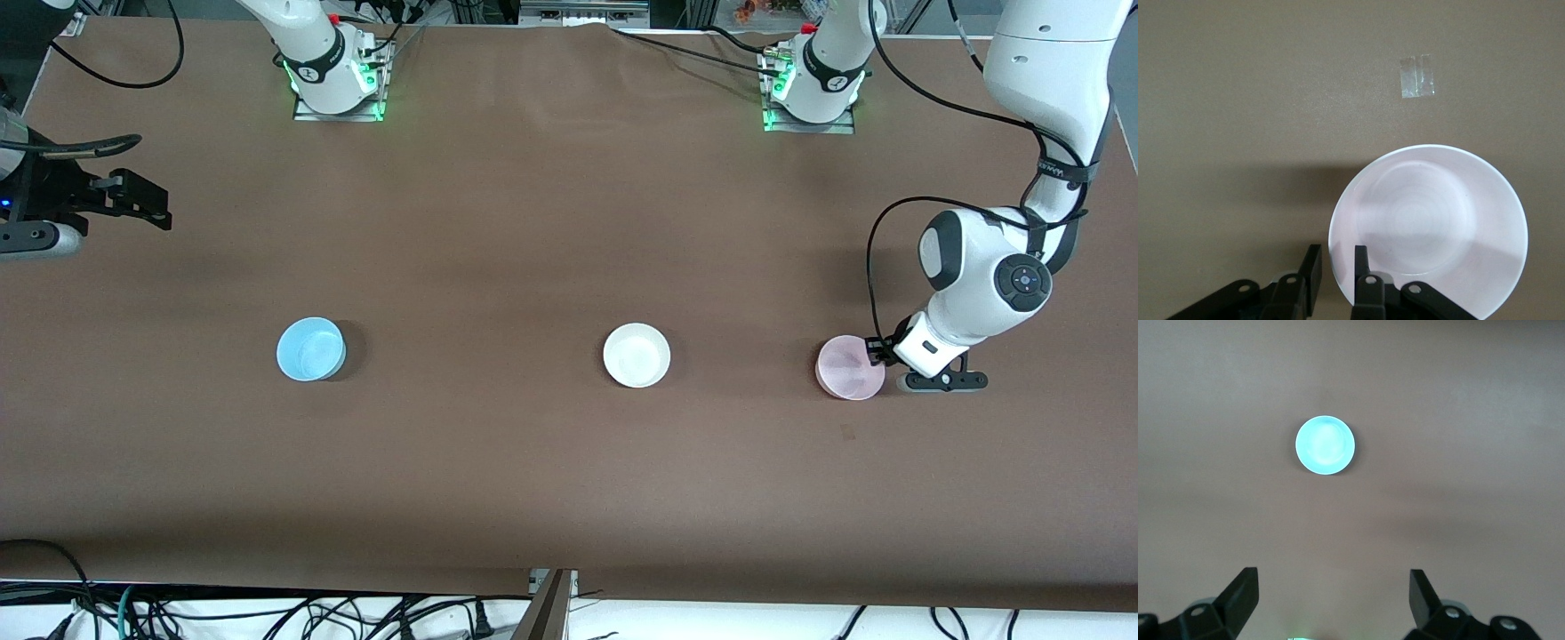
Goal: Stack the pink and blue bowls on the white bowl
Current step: 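Close the left gripper on the pink bowl's rim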
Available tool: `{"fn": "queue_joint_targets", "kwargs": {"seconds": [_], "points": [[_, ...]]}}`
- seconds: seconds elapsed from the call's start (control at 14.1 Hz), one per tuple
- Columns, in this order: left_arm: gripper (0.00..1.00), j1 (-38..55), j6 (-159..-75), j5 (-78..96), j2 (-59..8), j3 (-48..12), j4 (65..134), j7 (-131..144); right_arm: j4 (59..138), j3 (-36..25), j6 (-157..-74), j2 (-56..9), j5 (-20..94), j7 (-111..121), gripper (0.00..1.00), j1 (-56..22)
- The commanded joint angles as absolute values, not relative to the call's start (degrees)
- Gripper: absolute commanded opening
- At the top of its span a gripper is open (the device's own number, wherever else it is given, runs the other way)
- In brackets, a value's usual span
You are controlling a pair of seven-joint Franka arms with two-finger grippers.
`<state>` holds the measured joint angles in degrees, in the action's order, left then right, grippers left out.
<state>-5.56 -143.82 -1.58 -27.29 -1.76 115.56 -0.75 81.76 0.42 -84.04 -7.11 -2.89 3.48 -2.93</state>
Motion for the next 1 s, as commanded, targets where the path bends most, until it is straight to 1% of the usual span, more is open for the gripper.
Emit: {"fn": "queue_joint_targets", "kwargs": {"seconds": [0.0,0.28,0.43,0.78,0.92], "points": [[0.26,-5.80,-144.67,-1.50,-27.25,-2.11,115.84,-0.53,80.68,0.44,-83.85,-7.47,-2.29,4.57,1.00,-2.55],[0.11,-5.80,-144.67,-1.23,-27.25,-2.11,115.75,-0.53,80.68,0.44,-83.85,-7.47,-2.29,4.57,1.00,-2.55],[0.00,-5.80,-144.67,-1.14,-27.25,-2.11,115.66,-0.53,80.68,0.44,-83.85,-7.47,-2.29,4.57,1.00,-2.55],[0.00,-5.71,-144.76,-1.14,-27.07,-2.20,115.49,-0.53,80.77,0.44,-83.85,-7.47,-2.28,4.57,1.00,-2.55],[0.00,-5.36,-144.67,1.73,-26.72,-2.55,114.27,0.00,80.77,0.44,-83.85,-7.47,-2.28,4.57,1.00,-2.55]]}}
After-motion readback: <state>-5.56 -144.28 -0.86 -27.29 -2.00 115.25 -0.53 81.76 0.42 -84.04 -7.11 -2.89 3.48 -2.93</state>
